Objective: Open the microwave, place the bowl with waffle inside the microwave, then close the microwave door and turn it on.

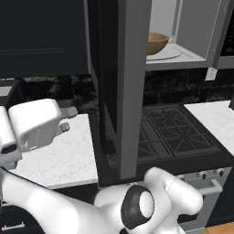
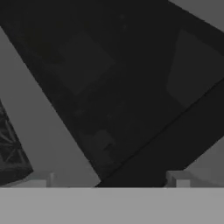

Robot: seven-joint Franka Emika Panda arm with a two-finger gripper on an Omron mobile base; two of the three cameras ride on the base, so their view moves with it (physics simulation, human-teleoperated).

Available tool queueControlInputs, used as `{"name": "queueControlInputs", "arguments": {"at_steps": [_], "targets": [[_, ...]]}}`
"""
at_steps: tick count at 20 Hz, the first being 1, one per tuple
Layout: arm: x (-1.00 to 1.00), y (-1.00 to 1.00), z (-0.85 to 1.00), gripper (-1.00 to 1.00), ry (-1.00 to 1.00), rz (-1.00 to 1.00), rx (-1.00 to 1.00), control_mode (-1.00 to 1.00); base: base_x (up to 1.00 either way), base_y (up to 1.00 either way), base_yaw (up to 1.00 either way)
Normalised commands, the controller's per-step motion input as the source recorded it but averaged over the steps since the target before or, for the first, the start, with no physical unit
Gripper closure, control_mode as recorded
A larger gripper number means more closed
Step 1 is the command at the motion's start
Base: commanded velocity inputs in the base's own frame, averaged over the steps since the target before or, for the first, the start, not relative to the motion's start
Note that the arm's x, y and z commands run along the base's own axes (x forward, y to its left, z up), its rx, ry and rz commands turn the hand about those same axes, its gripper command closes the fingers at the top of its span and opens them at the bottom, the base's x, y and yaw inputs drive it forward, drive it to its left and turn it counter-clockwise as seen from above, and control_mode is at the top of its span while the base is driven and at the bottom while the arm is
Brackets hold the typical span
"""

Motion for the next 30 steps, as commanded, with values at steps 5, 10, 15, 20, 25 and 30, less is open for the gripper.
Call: {"name": "queueControlInputs", "arguments": {"at_steps": [5,10,15,20,25,30], "targets": [[0.73,0.0,-0.08,-1.0,-0.82,0.07,0.0,-1.0,0.0,0.0,0.0],[0.82,0.0,-0.28,-1.0,-0.58,0.02,0.0,-1.0,0.0,0.0,0.0],[0.6,-0.21,-0.17,-1.0,-0.56,0.0,0.0,-1.0,0.0,0.0,0.0],[0.0,-0.77,0.0,-1.0,-0.41,0.0,0.05,-1.0,0.0,0.0,0.0],[0.0,-1.0,0.0,-1.0,-0.16,0.02,0.09,-1.0,0.0,0.0,0.0],[0.0,-1.0,0.04,-1.0,0.0,0.01,0.11,-1.0,0.0,0.0,0.0]]}}
